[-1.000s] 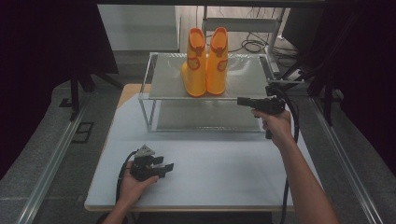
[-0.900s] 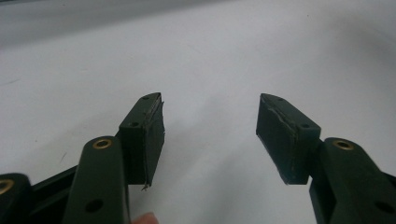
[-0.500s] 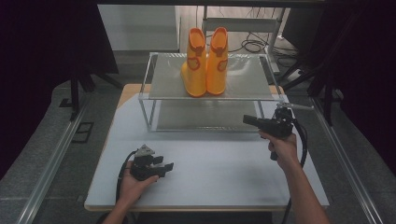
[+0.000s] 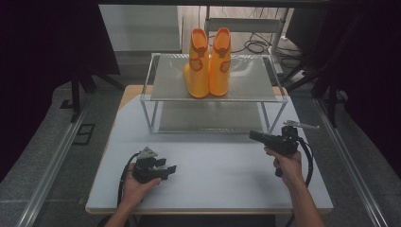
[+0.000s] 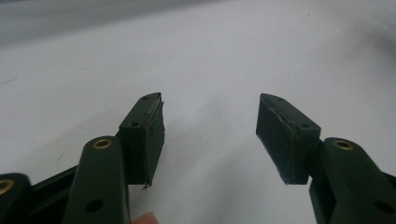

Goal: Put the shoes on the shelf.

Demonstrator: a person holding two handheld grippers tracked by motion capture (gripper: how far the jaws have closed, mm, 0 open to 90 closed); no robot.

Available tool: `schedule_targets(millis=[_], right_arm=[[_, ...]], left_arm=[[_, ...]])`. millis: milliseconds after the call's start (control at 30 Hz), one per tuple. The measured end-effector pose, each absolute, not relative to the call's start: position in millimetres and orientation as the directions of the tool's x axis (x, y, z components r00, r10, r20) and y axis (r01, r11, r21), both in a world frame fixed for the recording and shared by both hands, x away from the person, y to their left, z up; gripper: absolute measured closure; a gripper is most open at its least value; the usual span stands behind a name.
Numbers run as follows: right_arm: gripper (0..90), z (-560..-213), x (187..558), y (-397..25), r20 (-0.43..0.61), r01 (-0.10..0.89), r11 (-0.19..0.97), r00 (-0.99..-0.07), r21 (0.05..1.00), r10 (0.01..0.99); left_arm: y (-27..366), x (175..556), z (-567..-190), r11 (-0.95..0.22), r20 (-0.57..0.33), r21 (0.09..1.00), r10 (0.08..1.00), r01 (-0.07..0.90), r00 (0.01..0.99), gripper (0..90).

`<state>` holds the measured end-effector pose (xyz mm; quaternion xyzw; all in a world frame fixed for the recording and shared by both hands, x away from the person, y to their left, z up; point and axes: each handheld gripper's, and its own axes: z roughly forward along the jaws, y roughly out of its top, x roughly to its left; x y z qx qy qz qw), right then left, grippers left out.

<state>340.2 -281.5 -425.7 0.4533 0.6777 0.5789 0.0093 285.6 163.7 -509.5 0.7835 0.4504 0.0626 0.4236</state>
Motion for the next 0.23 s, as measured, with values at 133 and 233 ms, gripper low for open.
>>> schedule_targets(millis=[133,233], right_arm=[[89.4,-425.3,340.5,-281.9,0.503,0.597,-0.077,-0.592,0.799,0.63],[82.3,-426.6,339.6,-281.6,0.496,0.591,-0.072,-0.598,0.804,0.63]], left_arm=[[164.1,285.8,-509.5,-0.235,-0.283,0.72,0.759,0.653,0.586,41.4],[164.8,285.9,-509.3,-0.234,-0.282,0.72,0.76,0.653,0.585,41.3]])
